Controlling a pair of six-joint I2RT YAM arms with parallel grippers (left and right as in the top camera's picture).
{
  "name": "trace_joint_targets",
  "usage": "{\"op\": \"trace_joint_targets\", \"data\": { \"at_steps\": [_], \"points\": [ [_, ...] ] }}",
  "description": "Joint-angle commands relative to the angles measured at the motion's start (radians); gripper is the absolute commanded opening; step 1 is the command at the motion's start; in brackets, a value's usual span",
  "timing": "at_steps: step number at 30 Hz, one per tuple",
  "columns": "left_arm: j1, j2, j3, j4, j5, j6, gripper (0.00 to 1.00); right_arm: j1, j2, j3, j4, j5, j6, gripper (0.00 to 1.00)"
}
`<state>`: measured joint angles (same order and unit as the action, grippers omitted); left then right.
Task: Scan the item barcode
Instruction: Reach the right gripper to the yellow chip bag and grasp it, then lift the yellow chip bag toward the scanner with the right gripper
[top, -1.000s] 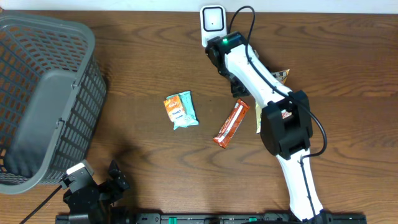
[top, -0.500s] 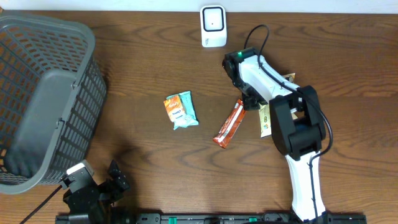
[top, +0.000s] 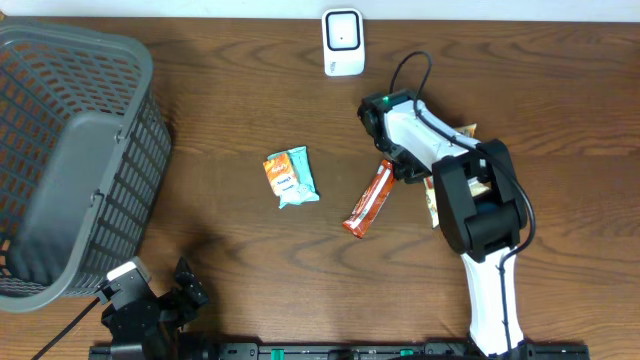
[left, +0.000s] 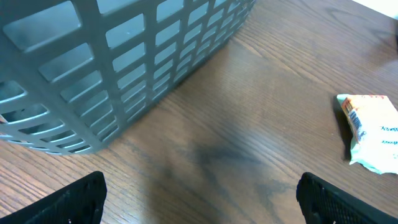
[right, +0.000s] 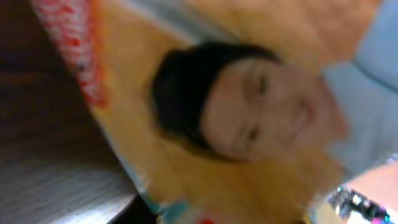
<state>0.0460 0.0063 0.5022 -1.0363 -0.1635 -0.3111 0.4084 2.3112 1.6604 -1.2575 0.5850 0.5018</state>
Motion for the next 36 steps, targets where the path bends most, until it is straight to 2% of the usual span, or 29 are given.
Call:
{"op": "trace_joint_targets", "data": {
  "at_steps": [1, 2, 3, 8, 14, 16, 19, 23, 26, 29, 36],
  "points": [
    [0.003, -0.002, -0.001, 0.000, -0.006, -0.001, 0.98, -0.014, 0.113, -0.041, 0.027, -0.374, -0.085, 0.08],
    [0.003, -0.002, -0.001, 0.000, -0.006, -0.001, 0.98, -0.014, 0.113, -0.031, 0.024, -0.409, -0.098, 0.02],
    [0.003, -0.002, -0.001, 0.000, -0.006, -0.001, 0.98, -0.016, 0.113, -0.010, 0.014, -0.478, -0.133, 0.01],
    [0.003, -0.002, -0.001, 0.000, -0.006, -0.001, 0.98, -0.030, 0.108, 0.135, -0.100, -0.812, -0.308, 0.01],
    [0.003, -0.002, -0.001, 0.000, -0.006, -0.001, 0.98, -0.080, 0.090, 0.324, -0.378, -1.228, -0.508, 0.01],
    [0.003, -0.002, -0.001, 0.000, -0.006, -0.001, 0.98, -0.097, 0.089, 0.357, -0.445, -1.297, -0.502, 0.01],
    [0.003, -0.002, -0.001, 0.000, -0.006, -0.001, 0.98, -0.114, 0.075, 0.358, -0.445, -1.411, -0.467, 0.01],
    [0.003, -0.002, -0.001, 0.000, -0.006, -0.001, 0.98, -0.130, 0.075, 0.354, -0.445, -1.604, -0.351, 0.01],
    [0.003, -0.002, -0.001, 0.000, -0.006, -0.001, 0.98, -0.134, 0.075, 0.354, -0.445, -1.669, -0.269, 0.01],
    [0.003, -0.002, -0.001, 0.000, -0.006, -0.001, 0.98, -0.136, 0.075, 0.354, -0.445, -1.675, -0.192, 0.02],
    [0.003, -0.002, -0.001, 0.000, -0.006, -0.001, 0.98, -0.165, 0.075, 0.354, -0.444, -1.619, -0.153, 0.01]
  ]
}}
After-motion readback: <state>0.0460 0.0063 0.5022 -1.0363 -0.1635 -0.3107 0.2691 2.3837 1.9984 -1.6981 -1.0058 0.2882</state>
